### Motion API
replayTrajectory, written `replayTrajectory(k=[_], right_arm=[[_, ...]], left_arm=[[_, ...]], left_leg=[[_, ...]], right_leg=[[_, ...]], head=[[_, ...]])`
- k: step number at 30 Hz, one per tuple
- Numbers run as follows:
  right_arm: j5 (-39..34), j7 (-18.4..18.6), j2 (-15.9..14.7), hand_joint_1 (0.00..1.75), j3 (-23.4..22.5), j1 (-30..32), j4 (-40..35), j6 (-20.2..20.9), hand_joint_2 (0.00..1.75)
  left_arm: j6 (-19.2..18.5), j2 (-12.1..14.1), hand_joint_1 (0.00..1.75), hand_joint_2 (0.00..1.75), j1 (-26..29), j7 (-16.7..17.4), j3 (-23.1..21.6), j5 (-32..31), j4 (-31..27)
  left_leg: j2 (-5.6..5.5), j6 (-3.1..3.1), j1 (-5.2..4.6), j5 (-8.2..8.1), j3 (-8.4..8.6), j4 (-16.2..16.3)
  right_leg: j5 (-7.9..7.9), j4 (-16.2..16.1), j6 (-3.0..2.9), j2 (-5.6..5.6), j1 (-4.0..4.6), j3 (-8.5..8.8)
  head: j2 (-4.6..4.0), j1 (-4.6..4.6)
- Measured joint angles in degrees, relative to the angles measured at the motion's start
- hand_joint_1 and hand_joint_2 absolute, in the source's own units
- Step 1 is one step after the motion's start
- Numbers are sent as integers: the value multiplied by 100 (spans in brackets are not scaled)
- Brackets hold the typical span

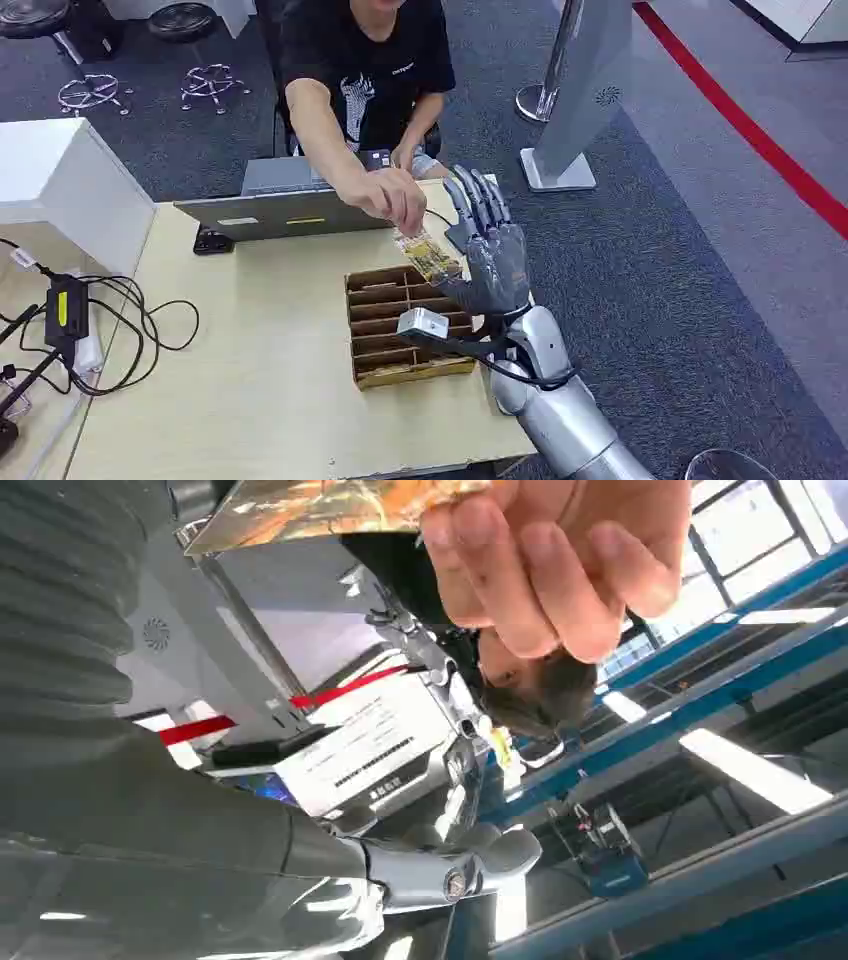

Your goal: Pass the card to the sensor for recognition and then transmit it.

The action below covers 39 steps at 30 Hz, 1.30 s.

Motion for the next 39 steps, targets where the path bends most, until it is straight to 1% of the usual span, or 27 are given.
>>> replayTrajectory(k=[1, 14, 33, 39], right_arm=[[0, -7, 7, 175, 0, -4, 13, 0, 175], [59, -92, 42, 173, 0, -23, 92, 0, 175], [83, -118, 61, 175, -24, -27, 92, -9, 175], [114, -278, 76, 175, -101, -16, 90, -9, 175]], left_arm=[[0, 0, 0, 175, 0, 0, 0, -2, 0], [0, -2, 0, 175, -17, 0, -2, -7, 0], [0, -2, 0, 175, -18, 0, 0, -7, 0], [0, -2, 0, 175, -16, 0, 0, -7, 0]], left_leg=[[0, 0, 0, 0, 0, 0], [0, 0, 0, 0, 0, 0], [0, 0, 0, 0, 1, 0], [0, 0, 0, 0, 1, 0]], right_leg=[[0, 0, 0, 0, 0, 0], [0, 0, 0, 0, 0, 0], [0, 0, 0, 0, 0, 0], [0, 0, 0, 0, 0, 0]], head=[[0, 0], [0, 0], [0, 0], [0, 0]])
